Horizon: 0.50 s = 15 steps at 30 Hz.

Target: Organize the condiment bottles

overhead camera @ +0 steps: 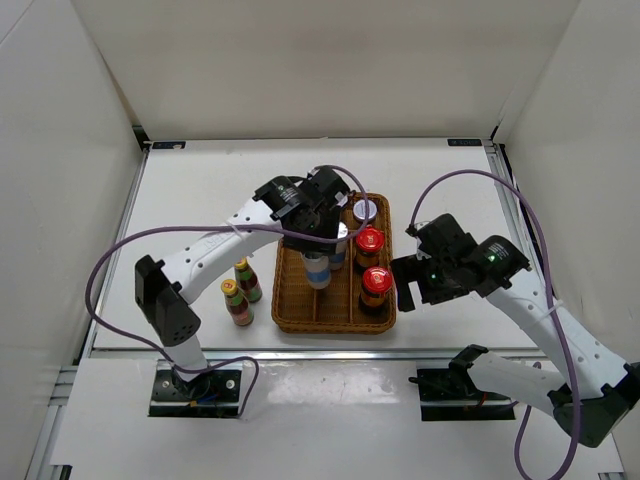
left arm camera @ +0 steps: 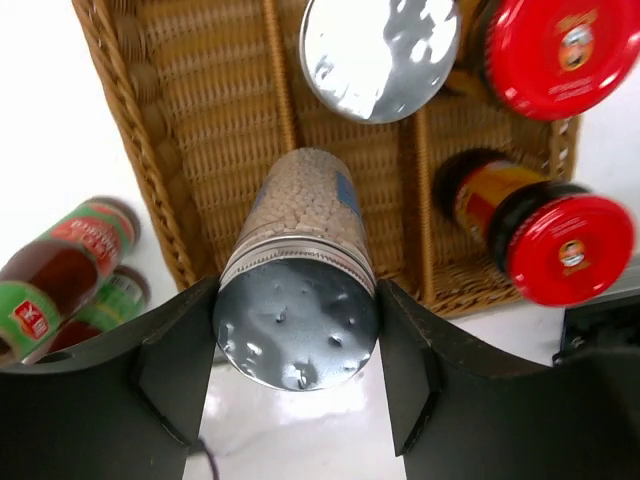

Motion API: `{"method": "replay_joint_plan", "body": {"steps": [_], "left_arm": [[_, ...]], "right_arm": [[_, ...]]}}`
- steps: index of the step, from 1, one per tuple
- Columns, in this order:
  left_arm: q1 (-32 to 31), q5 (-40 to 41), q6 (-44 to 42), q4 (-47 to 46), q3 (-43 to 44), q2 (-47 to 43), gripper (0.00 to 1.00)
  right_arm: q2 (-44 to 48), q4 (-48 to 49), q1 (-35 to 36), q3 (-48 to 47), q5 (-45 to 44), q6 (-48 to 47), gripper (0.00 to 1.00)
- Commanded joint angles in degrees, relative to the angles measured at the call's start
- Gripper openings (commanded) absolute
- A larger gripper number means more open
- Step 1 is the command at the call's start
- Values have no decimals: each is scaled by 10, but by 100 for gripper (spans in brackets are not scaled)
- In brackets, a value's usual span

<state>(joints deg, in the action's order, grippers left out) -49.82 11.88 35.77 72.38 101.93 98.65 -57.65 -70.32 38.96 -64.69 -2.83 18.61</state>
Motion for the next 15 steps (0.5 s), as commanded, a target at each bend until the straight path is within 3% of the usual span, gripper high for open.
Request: {"method": "replay_joint_plan", "body": {"steps": [1,15], "left_arm": [[-13,5,21,-83,-16,-39,11],[-75,11,32,-102,-16,47,11]], "right_arm": [[2,6,-1,4,-7,4,100],[2,6,-1,4,-2,4,100]]}}
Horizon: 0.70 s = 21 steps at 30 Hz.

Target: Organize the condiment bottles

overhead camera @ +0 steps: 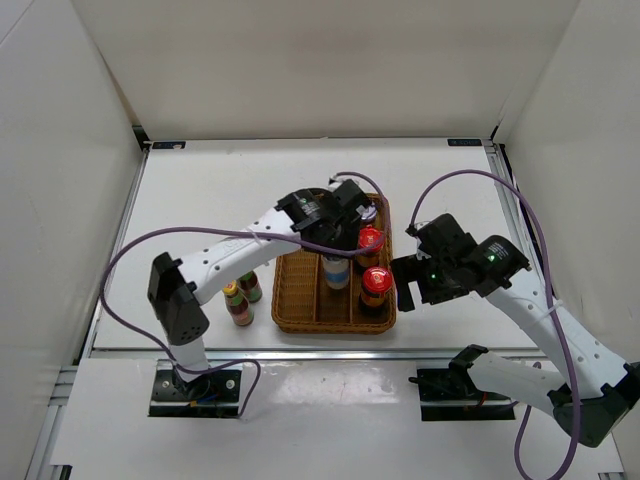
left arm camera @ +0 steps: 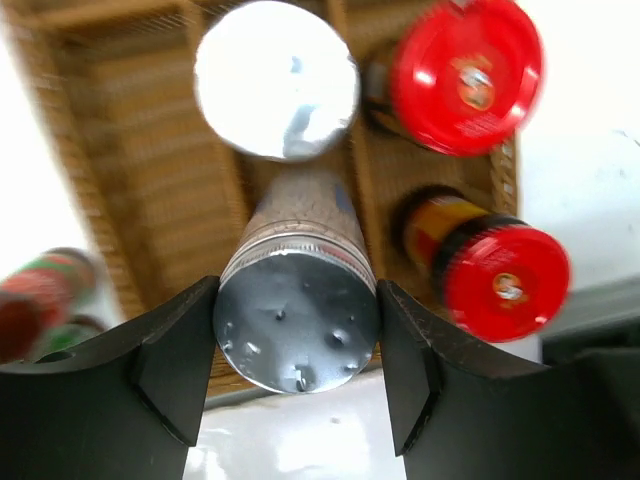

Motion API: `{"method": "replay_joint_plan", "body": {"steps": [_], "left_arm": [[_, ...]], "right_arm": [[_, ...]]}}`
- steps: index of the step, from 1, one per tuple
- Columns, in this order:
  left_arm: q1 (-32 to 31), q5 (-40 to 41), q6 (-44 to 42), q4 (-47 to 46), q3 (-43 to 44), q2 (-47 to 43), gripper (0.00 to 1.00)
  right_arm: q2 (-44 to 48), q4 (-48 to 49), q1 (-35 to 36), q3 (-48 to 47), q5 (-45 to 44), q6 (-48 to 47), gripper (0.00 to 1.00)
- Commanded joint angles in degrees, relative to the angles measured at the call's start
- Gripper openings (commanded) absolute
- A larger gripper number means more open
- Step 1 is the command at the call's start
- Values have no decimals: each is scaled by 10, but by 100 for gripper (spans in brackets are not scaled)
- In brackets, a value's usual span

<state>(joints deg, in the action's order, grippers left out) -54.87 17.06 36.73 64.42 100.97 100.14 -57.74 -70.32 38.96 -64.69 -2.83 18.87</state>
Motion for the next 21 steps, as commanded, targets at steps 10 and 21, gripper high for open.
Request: {"method": "replay_joint_plan", "body": {"steps": [10,21], "left_arm": [[-38,7,57,38,12,51,11],[-38,63,62,98,64,62,100]], "right_arm": [[-4,6,-1,10,-2,1,100],[-4,6,-1,10,4,-4,100]]}}
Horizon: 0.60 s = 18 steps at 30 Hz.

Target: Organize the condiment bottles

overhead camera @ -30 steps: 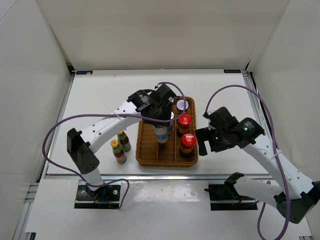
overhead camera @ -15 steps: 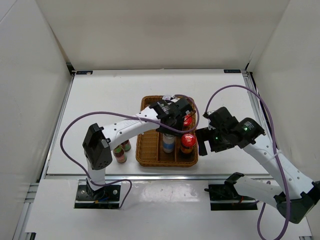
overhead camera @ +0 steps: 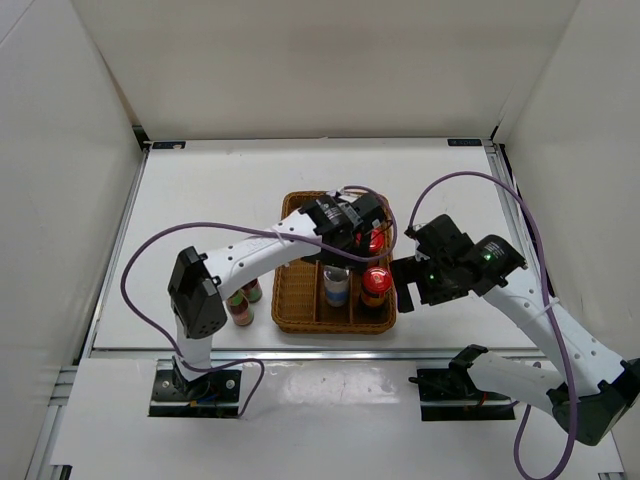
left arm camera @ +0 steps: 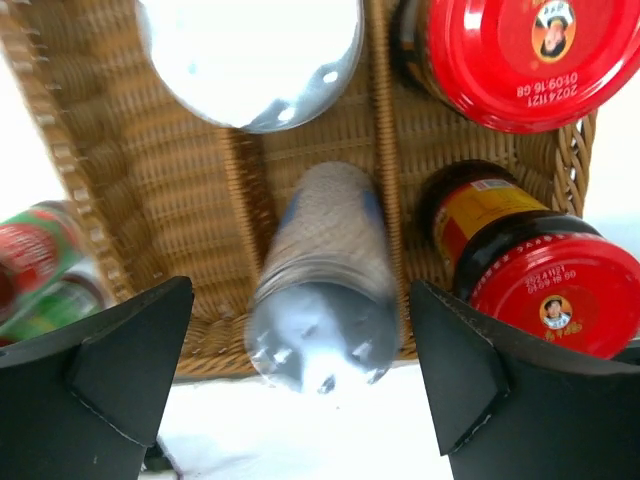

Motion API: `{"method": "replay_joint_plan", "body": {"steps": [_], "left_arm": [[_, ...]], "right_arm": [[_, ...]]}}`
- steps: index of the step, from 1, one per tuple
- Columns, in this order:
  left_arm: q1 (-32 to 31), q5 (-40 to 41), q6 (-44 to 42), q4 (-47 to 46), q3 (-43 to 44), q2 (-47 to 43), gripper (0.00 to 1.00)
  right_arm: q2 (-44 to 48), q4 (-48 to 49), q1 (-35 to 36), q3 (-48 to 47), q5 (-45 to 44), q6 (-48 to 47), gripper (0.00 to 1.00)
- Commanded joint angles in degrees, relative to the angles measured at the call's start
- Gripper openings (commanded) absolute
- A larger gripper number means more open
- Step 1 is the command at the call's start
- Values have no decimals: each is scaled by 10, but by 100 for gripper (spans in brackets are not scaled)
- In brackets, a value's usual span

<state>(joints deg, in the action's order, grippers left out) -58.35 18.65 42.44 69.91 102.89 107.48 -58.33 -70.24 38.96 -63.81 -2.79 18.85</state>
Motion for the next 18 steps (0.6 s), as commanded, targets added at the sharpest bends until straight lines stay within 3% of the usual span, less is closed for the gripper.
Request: {"method": "replay_joint_plan", "body": {"steps": [1,4,7,11,12,13,16,18], "left_arm": [[-3,72,-6,59,88,-11,100],[-3,114,-12,169,228,-11,100],[-3,119,-12,237,274,-38,100],[-3,125,48,198,68,-188,100],[-3,125,48,167,-39,-227,100],[-3,125,48,129,-92,-308,100],[3,161,85,2,-256,-425,100],[10,190,101,-51,-307,-510,100]], "right_arm": [[2,5,-1,1,3,-4,100],[2,5,-1,1,3,-4,100],[2,11,-1,1,3,-4,100],[-3,11,-1,6,9,-9,100],[-9,11,-1,6,15,-9,100],[-9,11,-1,6,15,-9,100],[-14,16,-1,6,20,-14,100],[-14,16,-1,6,25,-20,100]]}}
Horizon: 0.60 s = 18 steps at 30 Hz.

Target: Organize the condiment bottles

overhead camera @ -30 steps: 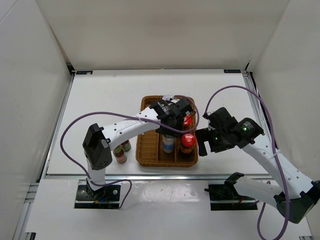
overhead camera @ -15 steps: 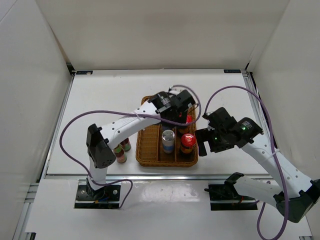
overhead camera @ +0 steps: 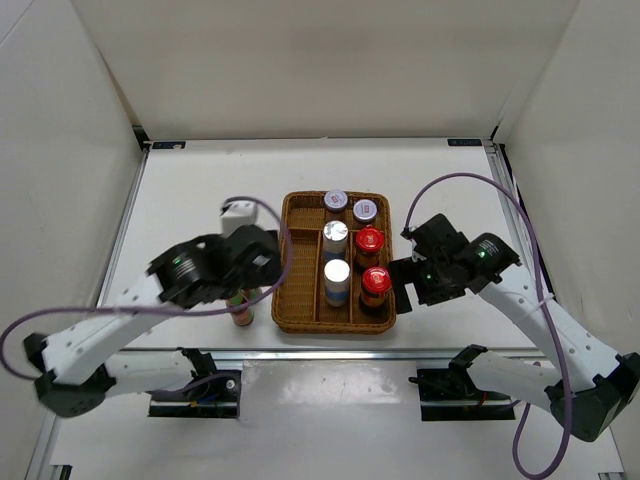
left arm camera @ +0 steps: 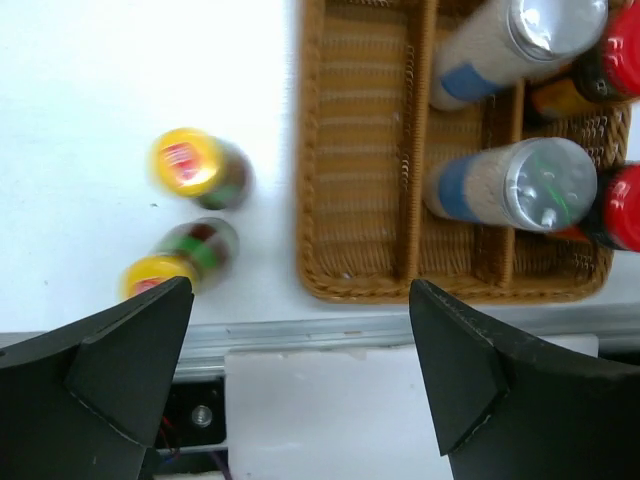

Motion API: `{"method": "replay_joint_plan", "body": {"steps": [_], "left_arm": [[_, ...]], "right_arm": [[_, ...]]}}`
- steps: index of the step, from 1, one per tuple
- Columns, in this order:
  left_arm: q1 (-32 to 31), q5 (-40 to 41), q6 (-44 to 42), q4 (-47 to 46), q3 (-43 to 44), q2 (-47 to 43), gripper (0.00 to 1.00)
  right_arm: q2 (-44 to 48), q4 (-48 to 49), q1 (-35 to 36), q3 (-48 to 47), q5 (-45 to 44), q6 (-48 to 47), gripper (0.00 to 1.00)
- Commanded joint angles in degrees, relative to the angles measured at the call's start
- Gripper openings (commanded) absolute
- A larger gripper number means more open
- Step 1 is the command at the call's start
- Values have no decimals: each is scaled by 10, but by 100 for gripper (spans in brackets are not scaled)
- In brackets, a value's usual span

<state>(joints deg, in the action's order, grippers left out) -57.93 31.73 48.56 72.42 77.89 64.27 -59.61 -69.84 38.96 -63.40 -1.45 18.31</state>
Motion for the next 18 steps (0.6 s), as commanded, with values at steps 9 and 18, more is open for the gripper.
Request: {"method": "replay_joint_plan", "body": {"steps": [9,18], "left_arm": [[12,140,44,-49,-106,-127,100],[12,145,123,-56,-234,-221,100]], "right_arm": [[-2,12,-1,2,17,-14,100],[-7,12,-1,2,22,-14,100]]}}
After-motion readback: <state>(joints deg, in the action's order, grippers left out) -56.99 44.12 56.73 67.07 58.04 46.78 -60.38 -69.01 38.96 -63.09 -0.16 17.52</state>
